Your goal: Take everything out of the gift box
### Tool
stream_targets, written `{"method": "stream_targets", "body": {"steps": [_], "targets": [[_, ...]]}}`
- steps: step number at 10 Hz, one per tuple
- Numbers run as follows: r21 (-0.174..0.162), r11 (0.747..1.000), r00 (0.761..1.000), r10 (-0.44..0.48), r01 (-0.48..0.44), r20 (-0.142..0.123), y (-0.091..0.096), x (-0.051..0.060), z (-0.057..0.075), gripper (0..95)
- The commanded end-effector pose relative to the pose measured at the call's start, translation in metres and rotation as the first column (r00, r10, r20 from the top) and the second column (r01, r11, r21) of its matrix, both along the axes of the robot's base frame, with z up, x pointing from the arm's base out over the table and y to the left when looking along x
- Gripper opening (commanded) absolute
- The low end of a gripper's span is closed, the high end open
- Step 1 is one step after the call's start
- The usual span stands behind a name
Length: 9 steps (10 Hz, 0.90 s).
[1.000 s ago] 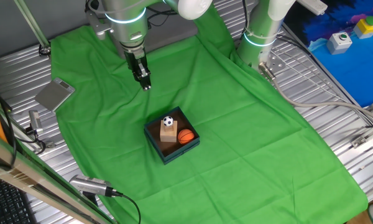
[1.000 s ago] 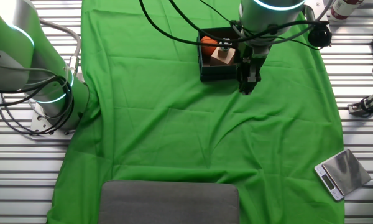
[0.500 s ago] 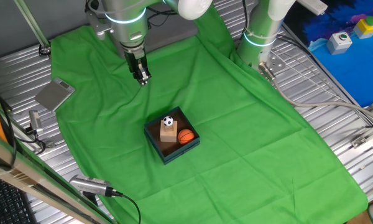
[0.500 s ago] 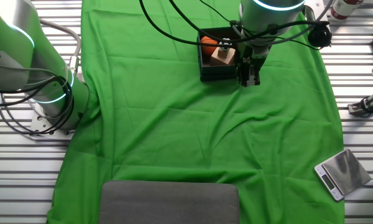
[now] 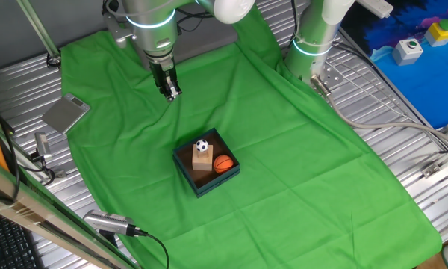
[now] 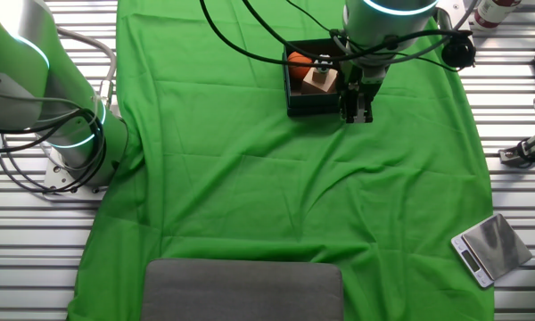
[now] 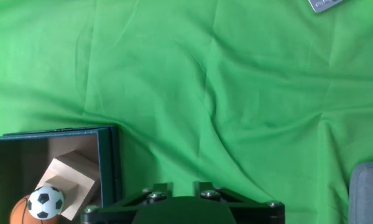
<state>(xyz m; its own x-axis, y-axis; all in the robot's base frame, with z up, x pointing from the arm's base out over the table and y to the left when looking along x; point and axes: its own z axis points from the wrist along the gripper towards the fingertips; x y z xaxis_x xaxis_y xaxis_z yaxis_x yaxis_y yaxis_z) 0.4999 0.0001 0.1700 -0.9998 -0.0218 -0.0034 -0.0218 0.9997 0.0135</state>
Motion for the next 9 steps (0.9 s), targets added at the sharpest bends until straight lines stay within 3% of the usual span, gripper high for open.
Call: {"method": "stream_targets", "body": {"steps": [1, 9], "targets": [[-0.001, 1.000, 1.000, 0.000, 0.000, 0.000, 0.0000, 0.0001, 0.0000, 0.0], [-0.002, 1.000, 1.000, 0.031, -0.031, 0.001, 0.0000, -0.0002, 0.0000, 0.0]]}}
